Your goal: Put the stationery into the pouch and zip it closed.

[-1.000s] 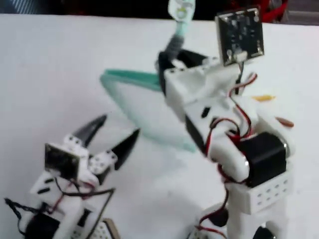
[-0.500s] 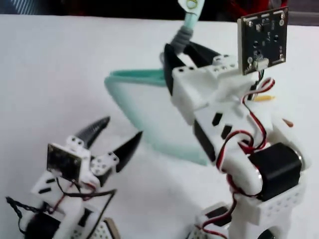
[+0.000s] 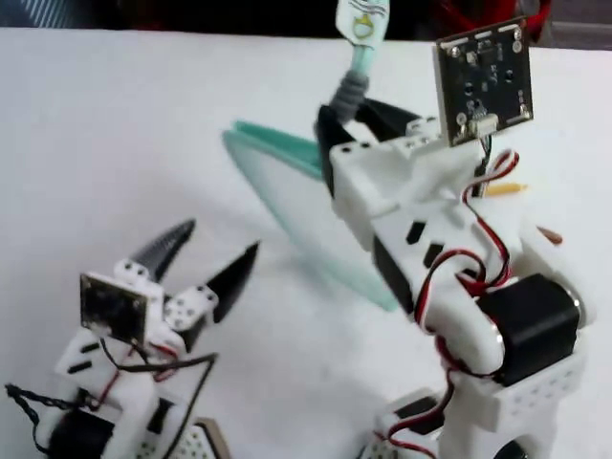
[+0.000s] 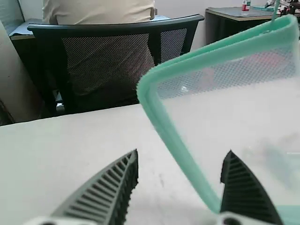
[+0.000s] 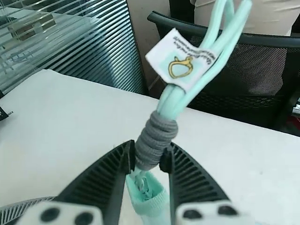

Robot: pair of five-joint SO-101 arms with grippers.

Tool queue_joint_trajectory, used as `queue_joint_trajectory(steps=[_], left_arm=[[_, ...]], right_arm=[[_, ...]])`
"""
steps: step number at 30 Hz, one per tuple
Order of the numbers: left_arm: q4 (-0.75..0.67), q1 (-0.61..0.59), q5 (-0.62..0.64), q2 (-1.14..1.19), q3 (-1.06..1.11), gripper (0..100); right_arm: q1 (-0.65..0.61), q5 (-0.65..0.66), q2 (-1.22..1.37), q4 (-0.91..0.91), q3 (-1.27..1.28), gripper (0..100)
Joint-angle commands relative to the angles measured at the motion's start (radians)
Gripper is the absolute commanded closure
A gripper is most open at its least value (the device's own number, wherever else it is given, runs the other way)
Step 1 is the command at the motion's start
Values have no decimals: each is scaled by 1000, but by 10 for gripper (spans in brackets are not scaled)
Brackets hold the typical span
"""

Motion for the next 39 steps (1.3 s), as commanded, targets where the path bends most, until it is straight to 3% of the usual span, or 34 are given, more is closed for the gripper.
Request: queue_joint_trajectory(steps=[1, 12, 18, 23, 29, 33, 39], left_arm=[[-2, -7, 9, 2, -52, 714], [81, 186, 58, 5, -193, 710], [72, 240, 61, 5, -190, 709], [5, 228, 58, 5, -94, 709], [-21, 120, 54, 2, -18, 709], [-20, 27, 54, 2, -20, 709], [-101, -42, 58, 2, 153, 714]], right_arm=[[-1, 15, -13, 4, -35, 981], [-117, 17, -10, 24, -35, 978], [-162, 21, 41, 13, -26, 851], [-246, 64, 104, 1, -35, 988], [-255, 123, 84, 31, -43, 980], [-176, 173, 54, 47, -35, 980], [117, 264, 171, -54, 150, 980]])
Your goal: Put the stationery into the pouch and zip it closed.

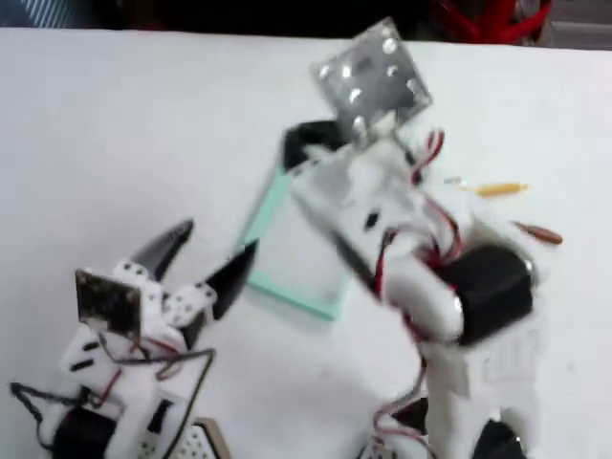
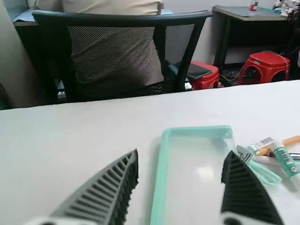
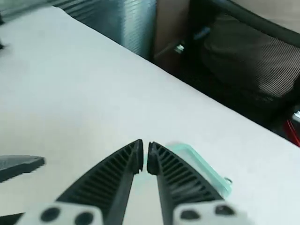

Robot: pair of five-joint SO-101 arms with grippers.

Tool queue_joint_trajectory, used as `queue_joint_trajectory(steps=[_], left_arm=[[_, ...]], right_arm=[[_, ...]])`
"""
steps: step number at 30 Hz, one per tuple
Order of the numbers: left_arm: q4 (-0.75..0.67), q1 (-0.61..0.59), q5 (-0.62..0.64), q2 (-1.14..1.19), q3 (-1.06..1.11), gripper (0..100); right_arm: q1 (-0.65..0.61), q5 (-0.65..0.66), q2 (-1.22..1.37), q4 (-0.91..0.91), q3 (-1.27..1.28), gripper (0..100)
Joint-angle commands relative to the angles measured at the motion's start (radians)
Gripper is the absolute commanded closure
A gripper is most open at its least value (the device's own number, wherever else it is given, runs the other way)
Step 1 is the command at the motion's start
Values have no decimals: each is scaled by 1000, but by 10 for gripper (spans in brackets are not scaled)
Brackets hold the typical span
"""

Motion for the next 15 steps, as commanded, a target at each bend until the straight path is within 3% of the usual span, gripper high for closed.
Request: queue_joint_trajectory(steps=[1, 7, 11, 15], left_arm=[[-115, -16, 5, 4, 137, 714], [-374, -53, 5, 4, 377, 714], [-396, -47, 2, 4, 433, 714], [-390, -33, 5, 4, 434, 714]], right_arm=[[168, 26, 107, -110, 132, 980], [302, 28, 427, -303, 176, 973], [335, 15, 642, -329, 63, 917], [374, -123, 831, -344, -80, 846]])
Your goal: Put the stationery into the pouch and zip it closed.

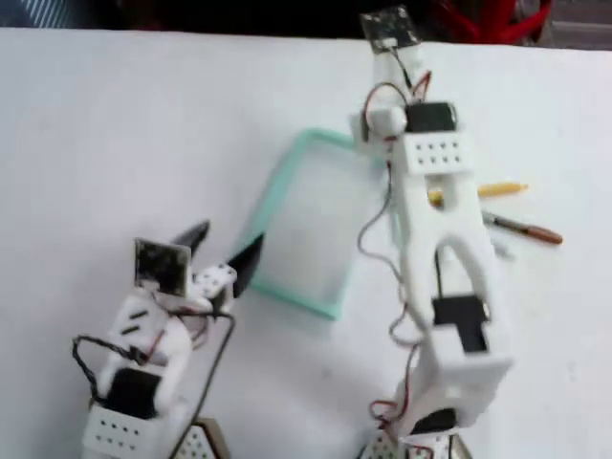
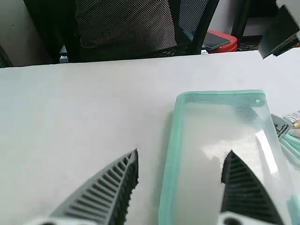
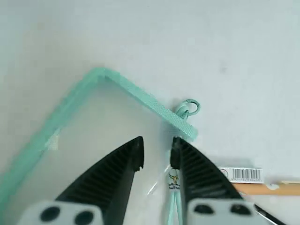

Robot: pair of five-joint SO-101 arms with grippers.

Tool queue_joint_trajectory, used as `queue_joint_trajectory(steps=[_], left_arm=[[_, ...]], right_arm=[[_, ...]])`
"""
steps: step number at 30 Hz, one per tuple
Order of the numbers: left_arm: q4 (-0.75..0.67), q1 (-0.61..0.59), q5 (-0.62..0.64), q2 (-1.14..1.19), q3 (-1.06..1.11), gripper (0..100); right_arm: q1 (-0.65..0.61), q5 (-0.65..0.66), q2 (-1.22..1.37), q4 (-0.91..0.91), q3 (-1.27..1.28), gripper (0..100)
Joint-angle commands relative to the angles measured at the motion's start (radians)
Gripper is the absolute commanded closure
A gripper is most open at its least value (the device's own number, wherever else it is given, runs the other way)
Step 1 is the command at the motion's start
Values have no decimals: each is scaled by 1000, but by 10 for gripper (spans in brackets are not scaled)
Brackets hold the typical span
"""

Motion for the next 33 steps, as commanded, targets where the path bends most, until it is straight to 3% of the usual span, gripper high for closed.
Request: queue_joint_trajectory(steps=[1, 5, 9, 20, 23, 28, 33], left_arm=[[-25, 22, 5, -8, -5, 714], [-23, 62, 0, -8, 12, 736], [-23, 67, -2, -8, 12, 772], [-23, 67, -2, -8, 12, 771], [-23, 67, -2, -8, 12, 771], [-23, 62, -3, -8, 12, 771], [-23, 62, -3, -8, 12, 771]], right_arm=[[61, -117, 139, -56, -161, 848], [114, -173, 334, -145, -321, 908], [116, -169, 512, -101, -479, 982], [136, -163, 740, 386, -896, 981], [99, -66, 754, 535, -976, 981], [25, 110, 708, 559, -862, 981], [-61, 285, 513, 559, -532, 981]])
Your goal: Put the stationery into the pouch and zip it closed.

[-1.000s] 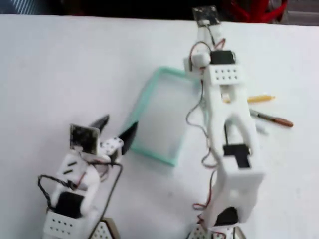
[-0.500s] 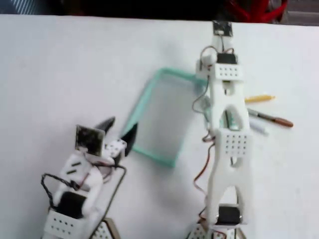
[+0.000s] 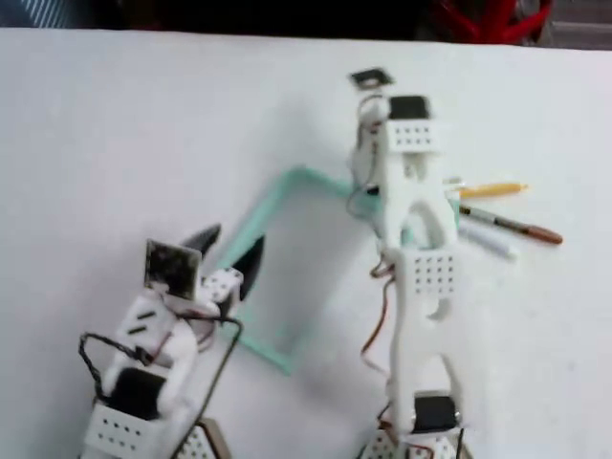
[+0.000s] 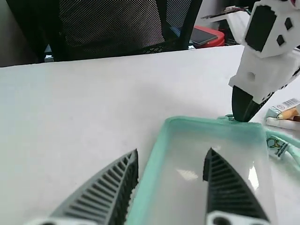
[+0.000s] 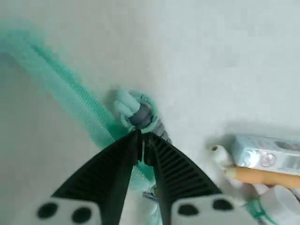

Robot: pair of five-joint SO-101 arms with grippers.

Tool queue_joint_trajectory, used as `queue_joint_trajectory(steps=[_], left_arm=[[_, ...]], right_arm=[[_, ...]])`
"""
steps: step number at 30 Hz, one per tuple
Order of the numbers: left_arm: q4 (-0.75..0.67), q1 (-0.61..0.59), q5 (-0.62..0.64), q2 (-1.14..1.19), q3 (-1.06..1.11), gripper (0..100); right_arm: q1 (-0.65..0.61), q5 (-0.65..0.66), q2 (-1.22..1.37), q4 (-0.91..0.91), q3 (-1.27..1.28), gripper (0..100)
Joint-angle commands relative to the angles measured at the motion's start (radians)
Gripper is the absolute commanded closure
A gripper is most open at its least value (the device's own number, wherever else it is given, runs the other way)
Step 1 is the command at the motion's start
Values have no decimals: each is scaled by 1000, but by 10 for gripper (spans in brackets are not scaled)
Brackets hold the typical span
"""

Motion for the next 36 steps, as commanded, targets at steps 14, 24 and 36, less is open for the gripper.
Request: queue_joint_trajectory(steps=[14, 24, 36], left_arm=[[-23, 15, -58, -5, -2, 774], [-23, 15, -60, -5, -2, 774], [-23, 16, -63, -5, -2, 774]], right_arm=[[-81, 479, -848, -194, 868, 980], [-24, 671, -854, -498, 1117, 760], [-58, 700, -717, -608, 1151, 778]])
